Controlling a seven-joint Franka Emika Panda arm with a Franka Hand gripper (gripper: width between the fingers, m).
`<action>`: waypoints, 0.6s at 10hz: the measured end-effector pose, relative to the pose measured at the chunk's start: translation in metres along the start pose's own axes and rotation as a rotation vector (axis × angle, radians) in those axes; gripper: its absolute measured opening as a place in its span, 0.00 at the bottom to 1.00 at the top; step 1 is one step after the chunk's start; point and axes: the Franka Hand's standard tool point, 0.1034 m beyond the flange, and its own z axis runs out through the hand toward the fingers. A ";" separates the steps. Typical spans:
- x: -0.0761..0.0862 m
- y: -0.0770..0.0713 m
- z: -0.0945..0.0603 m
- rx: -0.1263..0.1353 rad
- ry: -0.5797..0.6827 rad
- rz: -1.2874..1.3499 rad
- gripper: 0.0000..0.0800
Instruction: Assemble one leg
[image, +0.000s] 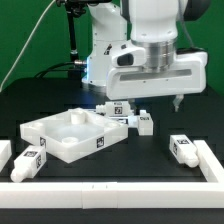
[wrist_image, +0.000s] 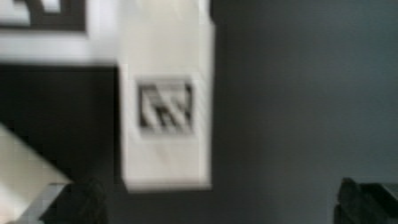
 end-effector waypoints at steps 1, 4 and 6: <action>0.022 -0.008 -0.006 0.008 0.013 -0.008 0.81; 0.061 -0.014 0.000 0.020 0.036 -0.048 0.81; 0.059 -0.014 0.000 0.019 0.034 -0.048 0.81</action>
Offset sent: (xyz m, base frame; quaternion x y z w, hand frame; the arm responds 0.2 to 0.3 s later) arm 0.0533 0.0123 -0.0084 0.0043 0.0257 -0.1190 0.9926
